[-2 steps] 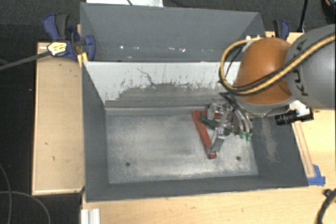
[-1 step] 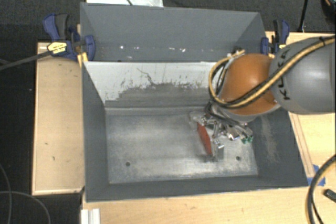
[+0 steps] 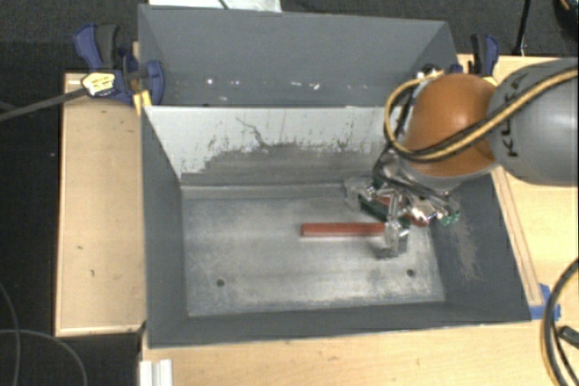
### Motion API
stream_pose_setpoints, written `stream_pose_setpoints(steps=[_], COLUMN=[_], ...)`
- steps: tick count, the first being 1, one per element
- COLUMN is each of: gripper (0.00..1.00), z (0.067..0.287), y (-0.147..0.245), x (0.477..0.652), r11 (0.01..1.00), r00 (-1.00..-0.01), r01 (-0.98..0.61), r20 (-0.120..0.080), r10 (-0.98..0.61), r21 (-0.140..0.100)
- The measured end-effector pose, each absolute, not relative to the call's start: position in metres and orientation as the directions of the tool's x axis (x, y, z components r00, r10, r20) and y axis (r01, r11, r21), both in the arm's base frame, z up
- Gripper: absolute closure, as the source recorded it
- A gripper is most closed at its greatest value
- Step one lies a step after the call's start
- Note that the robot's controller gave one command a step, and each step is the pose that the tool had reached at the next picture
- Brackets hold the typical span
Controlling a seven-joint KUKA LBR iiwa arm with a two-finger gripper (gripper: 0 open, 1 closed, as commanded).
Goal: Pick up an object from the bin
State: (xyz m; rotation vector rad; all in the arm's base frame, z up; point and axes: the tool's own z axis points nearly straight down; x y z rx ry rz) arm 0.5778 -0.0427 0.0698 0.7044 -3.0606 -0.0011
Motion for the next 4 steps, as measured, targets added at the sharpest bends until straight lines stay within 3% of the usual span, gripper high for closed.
stream_pose_setpoints(steps=[1, 2, 3, 4], gripper=[0.00, 0.00, 1.00, 1.00], z=[0.070, 0.070, 0.071, 0.224], y=[-0.074, -0.007, -0.010, -0.042], x=[0.574, 0.557, 0.558, 0.547], r11=[0.898, 0.843, 0.849, 0.812], r00=[-0.898, -0.843, -0.849, -0.812], r01=[-0.440, -0.538, -0.529, -0.583], r20=[0.002, -0.002, -0.002, -0.008], r10=[-0.440, -0.538, -0.529, -0.583], r21=[0.003, 0.003, 0.001, -0.007])
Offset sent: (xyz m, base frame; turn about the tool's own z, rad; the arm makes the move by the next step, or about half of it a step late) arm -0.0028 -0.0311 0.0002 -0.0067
